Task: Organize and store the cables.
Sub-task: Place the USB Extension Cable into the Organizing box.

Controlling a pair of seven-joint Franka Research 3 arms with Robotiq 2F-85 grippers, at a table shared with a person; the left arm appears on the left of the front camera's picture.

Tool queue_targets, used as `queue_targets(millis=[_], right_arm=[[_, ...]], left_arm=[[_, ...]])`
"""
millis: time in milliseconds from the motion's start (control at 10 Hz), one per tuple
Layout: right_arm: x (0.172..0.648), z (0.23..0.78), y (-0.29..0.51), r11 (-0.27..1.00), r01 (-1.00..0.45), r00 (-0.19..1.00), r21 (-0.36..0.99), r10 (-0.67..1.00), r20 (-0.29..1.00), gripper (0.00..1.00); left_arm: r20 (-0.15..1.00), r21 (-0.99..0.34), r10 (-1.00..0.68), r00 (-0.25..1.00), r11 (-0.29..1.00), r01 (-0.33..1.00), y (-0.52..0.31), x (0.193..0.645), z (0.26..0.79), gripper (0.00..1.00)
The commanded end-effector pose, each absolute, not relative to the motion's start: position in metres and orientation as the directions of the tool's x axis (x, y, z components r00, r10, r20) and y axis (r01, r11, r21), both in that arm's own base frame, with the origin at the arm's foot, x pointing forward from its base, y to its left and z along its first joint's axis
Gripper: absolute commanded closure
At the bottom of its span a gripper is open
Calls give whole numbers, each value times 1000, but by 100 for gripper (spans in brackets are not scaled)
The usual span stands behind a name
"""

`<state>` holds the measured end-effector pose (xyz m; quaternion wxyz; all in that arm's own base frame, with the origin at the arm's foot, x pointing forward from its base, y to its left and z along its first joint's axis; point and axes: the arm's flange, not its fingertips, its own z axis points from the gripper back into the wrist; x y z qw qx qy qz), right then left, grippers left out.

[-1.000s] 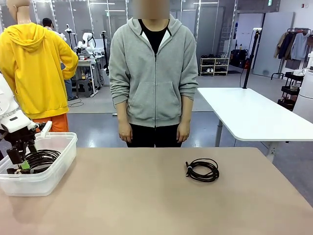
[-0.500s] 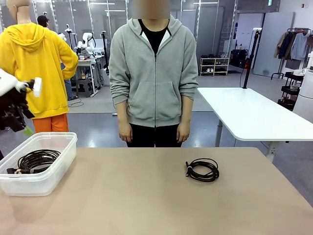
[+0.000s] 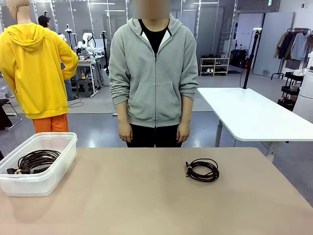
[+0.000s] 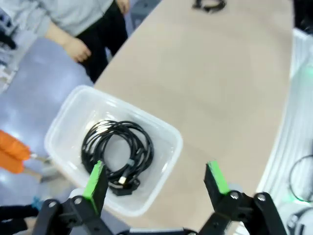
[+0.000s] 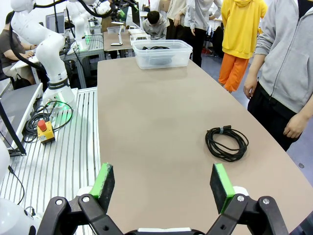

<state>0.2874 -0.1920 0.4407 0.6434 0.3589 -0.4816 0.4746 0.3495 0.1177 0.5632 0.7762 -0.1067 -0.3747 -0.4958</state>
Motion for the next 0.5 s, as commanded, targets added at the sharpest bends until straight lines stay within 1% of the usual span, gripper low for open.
queue_targets(millis=[0,100,200,400], right_arm=[[287,441,-193,289,-957,62,-15,258,964,0],[287,441,-193,289,-957,62,-15,258,964,0],[287,441,-193,289,-957,62,-15,258,964,0],[287,441,-193,289,-957,62,-15,258,964,0]], left_arm=[[751,164,-648,131,374,913,145,340,563,0],[802,206,-597,23,311,928,164,338,564,0],[812,258,-582,-50,279,925,185,339,563,0],[829,187,-559,17,306,934,212,344,561,0]])
